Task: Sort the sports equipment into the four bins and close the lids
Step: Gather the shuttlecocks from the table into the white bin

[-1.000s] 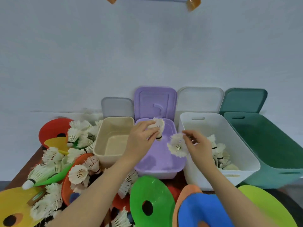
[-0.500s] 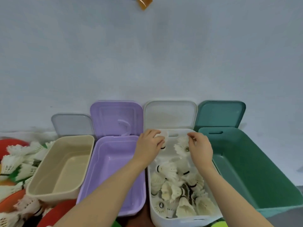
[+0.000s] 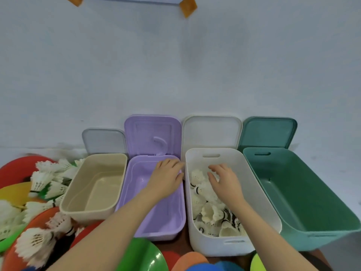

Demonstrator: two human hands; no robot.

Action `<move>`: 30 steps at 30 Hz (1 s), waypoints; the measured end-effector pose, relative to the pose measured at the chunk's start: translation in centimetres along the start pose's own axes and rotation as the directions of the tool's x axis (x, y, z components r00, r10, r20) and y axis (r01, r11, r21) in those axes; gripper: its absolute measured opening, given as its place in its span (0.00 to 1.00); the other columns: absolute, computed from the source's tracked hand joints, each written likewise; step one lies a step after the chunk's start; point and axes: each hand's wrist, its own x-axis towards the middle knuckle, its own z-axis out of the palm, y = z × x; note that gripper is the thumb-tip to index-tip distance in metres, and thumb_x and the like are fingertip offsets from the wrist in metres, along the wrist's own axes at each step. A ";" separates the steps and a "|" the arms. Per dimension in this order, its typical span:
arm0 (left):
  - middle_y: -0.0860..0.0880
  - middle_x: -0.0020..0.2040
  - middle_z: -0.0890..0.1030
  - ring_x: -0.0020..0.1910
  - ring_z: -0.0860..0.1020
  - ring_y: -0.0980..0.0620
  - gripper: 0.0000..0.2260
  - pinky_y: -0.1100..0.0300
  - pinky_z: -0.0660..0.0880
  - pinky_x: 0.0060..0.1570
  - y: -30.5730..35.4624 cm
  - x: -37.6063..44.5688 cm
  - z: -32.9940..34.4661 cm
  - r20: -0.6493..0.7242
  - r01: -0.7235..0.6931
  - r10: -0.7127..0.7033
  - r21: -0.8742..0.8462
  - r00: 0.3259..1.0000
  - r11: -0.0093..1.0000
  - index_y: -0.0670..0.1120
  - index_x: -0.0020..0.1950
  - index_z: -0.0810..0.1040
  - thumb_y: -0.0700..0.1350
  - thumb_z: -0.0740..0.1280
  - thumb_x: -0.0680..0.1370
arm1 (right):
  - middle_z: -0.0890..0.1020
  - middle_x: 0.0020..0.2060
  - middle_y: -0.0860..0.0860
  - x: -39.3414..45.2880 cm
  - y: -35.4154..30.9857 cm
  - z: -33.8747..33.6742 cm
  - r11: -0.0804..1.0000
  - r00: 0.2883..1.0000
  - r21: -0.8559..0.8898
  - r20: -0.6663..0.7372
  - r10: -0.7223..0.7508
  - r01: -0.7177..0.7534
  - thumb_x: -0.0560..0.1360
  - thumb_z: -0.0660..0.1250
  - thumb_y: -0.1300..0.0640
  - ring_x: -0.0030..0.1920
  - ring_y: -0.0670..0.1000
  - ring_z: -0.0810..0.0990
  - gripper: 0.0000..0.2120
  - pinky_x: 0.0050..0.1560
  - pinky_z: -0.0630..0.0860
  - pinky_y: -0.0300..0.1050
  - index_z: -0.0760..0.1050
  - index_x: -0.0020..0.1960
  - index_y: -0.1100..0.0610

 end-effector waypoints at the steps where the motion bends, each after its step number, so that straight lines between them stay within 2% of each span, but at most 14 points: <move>1: 0.48 0.66 0.73 0.65 0.69 0.46 0.25 0.54 0.61 0.62 -0.4 -1.0 -0.6 -0.003 0.005 -0.005 0.005 1.000 1.000 0.45 0.68 0.71 0.53 0.48 0.76 | 0.80 0.52 0.52 -0.5 -1.0 0.0 1.000 1.000 0.004 -0.006 -0.020 0.020 0.76 0.64 0.57 0.53 0.53 0.77 0.12 0.54 0.71 0.46 0.77 0.58 0.58; 4: 0.49 0.64 0.75 0.63 0.71 0.46 0.22 0.52 0.63 0.61 -2.0 -4.7 -2.3 0.000 0.054 -0.054 -0.002 0.999 0.999 0.45 0.67 0.72 0.51 0.51 0.77 | 0.81 0.49 0.52 -2.3 -4.2 0.6 0.998 0.998 0.020 -0.004 -0.068 0.068 0.76 0.65 0.58 0.51 0.52 0.78 0.11 0.50 0.71 0.44 0.78 0.57 0.58; 6: 0.48 0.55 0.80 0.54 0.78 0.46 0.22 0.50 0.72 0.53 -3.4 -7.6 -3.4 -0.010 0.064 -0.064 -0.003 0.998 0.998 0.45 0.60 0.78 0.52 0.53 0.73 | 0.81 0.47 0.52 -3.5 -6.6 1.4 0.995 0.996 0.037 0.000 -0.095 0.094 0.76 0.65 0.58 0.49 0.52 0.78 0.10 0.49 0.72 0.45 0.79 0.56 0.57; 8: 0.49 0.50 0.82 0.48 0.81 0.46 0.20 0.51 0.75 0.46 -5.0 -10.6 -4.4 -0.024 0.105 -0.105 -0.013 0.994 0.994 0.45 0.55 0.80 0.50 0.55 0.72 | 0.81 0.45 0.52 -4.5 -9.1 2.7 0.990 0.992 0.071 0.018 -0.126 0.125 0.75 0.66 0.59 0.47 0.53 0.78 0.09 0.47 0.72 0.45 0.79 0.54 0.58; 13: 0.47 0.55 0.80 0.53 0.77 0.44 0.21 0.49 0.70 0.53 -9.6 -17.7 -6.2 -0.013 0.206 -0.206 -0.037 0.978 0.978 0.44 0.57 0.79 0.51 0.54 0.72 | 0.80 0.45 0.52 -8.0 -15.5 7.4 0.979 0.988 0.157 0.055 -0.143 0.133 0.75 0.66 0.60 0.44 0.51 0.78 0.09 0.46 0.73 0.45 0.79 0.54 0.59; 16: 0.47 0.54 0.80 0.53 0.78 0.44 0.18 0.51 0.68 0.53 -12.4 -21.9 -6.8 -0.044 0.287 -0.286 0.021 0.957 0.958 0.45 0.55 0.80 0.49 0.57 0.71 | 0.80 0.48 0.52 -10.3 -18.8 10.4 0.980 0.980 0.167 0.145 -0.135 0.110 0.76 0.65 0.57 0.47 0.51 0.78 0.11 0.45 0.71 0.43 0.78 0.57 0.58; 18: 0.46 0.56 0.79 0.56 0.76 0.43 0.18 0.49 0.68 0.54 -14.1 -24.3 -7.2 -0.042 0.333 -0.331 0.035 0.943 0.942 0.45 0.56 0.79 0.49 0.58 0.72 | 0.79 0.48 0.52 -11.6 -20.6 12.3 0.978 0.969 0.176 0.201 -0.145 0.110 0.77 0.64 0.56 0.48 0.51 0.77 0.11 0.47 0.72 0.44 0.77 0.57 0.58; 20: 0.45 0.64 0.73 0.64 0.69 0.42 0.20 0.47 0.64 0.60 -15.8 -26.4 -7.4 -0.015 0.391 -0.391 0.065 0.920 0.918 0.45 0.63 0.75 0.51 0.58 0.74 | 0.79 0.47 0.52 -12.8 -22.1 14.0 0.977 0.958 0.177 0.237 -0.158 0.118 0.76 0.65 0.56 0.48 0.51 0.76 0.10 0.49 0.73 0.47 0.77 0.56 0.57; 22: 0.45 0.73 0.62 0.71 0.59 0.42 0.23 0.46 0.57 0.66 -17.4 -28.2 -7.4 0.002 0.451 -0.453 0.082 0.892 0.889 0.47 0.70 0.67 0.50 0.62 0.76 | 0.80 0.47 0.51 -13.8 -23.2 15.6 0.979 0.945 0.165 0.281 -0.167 0.124 0.76 0.65 0.55 0.50 0.50 0.76 0.11 0.50 0.72 0.45 0.77 0.56 0.56; 25: 0.46 0.77 0.49 0.75 0.49 0.43 0.29 0.46 0.51 0.70 -19.2 -29.9 -7.4 0.052 0.478 -0.485 0.106 0.873 0.872 0.50 0.76 0.55 0.54 0.61 0.78 | 0.80 0.51 0.49 -14.8 -24.0 17.8 0.981 0.923 0.143 0.344 -0.173 0.131 0.76 0.64 0.53 0.54 0.50 0.77 0.13 0.53 0.72 0.44 0.76 0.59 0.55; 27: 0.47 0.77 0.47 0.75 0.48 0.46 0.31 0.47 0.49 0.71 -20.2 -30.3 -7.2 0.097 0.473 -0.486 0.132 0.868 0.871 0.51 0.77 0.50 0.57 0.59 0.78 | 0.79 0.55 0.51 -15.0 -24.5 19.1 0.986 0.895 0.054 0.414 -0.167 0.159 0.76 0.63 0.50 0.56 0.54 0.76 0.17 0.55 0.71 0.49 0.74 0.62 0.55; 30: 0.48 0.77 0.52 0.74 0.53 0.47 0.32 0.49 0.53 0.70 -21.3 -30.7 -6.5 0.130 0.477 -0.495 0.151 0.859 0.866 0.52 0.77 0.49 0.59 0.59 0.77 | 0.78 0.56 0.51 -15.3 -25.0 21.0 0.969 0.839 -0.122 0.531 -0.120 0.216 0.76 0.60 0.46 0.59 0.56 0.73 0.20 0.61 0.63 0.50 0.68 0.65 0.55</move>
